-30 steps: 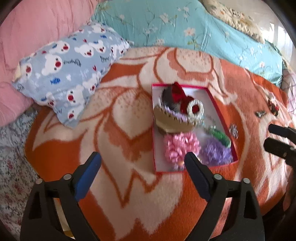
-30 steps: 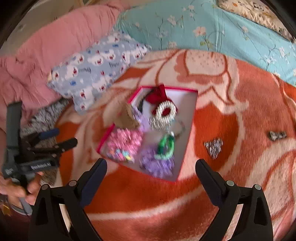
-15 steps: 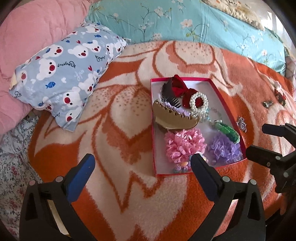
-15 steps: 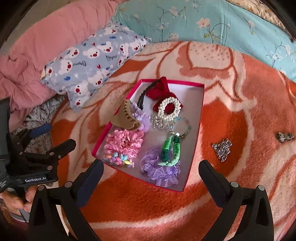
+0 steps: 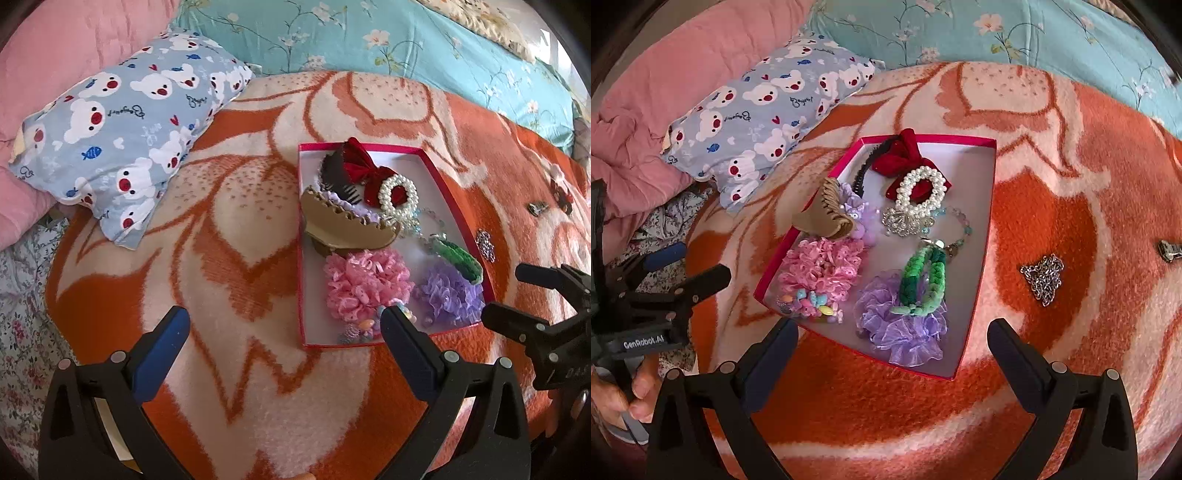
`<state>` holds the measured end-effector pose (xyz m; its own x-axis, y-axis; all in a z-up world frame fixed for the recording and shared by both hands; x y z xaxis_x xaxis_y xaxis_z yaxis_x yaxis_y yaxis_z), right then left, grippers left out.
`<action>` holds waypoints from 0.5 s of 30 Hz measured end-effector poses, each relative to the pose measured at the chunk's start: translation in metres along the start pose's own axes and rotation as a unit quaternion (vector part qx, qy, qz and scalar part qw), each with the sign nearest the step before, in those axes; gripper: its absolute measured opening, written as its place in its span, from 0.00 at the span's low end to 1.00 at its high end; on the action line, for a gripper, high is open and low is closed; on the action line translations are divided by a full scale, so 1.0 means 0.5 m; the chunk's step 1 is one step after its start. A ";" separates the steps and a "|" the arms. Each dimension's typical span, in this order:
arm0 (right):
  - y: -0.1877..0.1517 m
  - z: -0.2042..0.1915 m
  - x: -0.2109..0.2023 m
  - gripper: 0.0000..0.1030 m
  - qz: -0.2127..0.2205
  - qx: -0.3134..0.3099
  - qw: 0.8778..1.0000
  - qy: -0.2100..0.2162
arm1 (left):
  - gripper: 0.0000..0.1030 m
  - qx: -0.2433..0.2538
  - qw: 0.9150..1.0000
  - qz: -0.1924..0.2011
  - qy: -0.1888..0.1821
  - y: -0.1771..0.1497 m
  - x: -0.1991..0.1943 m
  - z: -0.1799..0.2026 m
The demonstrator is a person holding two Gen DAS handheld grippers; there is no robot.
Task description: Organize jewelry
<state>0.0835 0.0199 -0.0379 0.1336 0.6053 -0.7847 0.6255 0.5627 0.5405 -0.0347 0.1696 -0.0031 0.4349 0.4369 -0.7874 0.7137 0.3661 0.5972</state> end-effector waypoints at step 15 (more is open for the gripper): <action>-0.004 -0.004 -0.012 1.00 0.006 -0.005 1.000 -0.006 | 1.00 0.004 1.000 0.001 -0.008 -0.007 -0.011 0.012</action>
<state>0.0798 0.0163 -0.0337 0.1495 0.6051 -0.7820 0.6165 0.5613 0.5522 -0.0362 0.1612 -0.0019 0.4441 0.4245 -0.7890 0.7178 0.3583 0.5969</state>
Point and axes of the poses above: each gripper's, at about its wrist camera, not at the fingertips, and x roughly the way its jaws point, z to its right, y to its top, the point moved 4 cm from there along x, roughly the way its jaws point, and after that the axes turned 3 degrees about y, right-handed, at the moved point
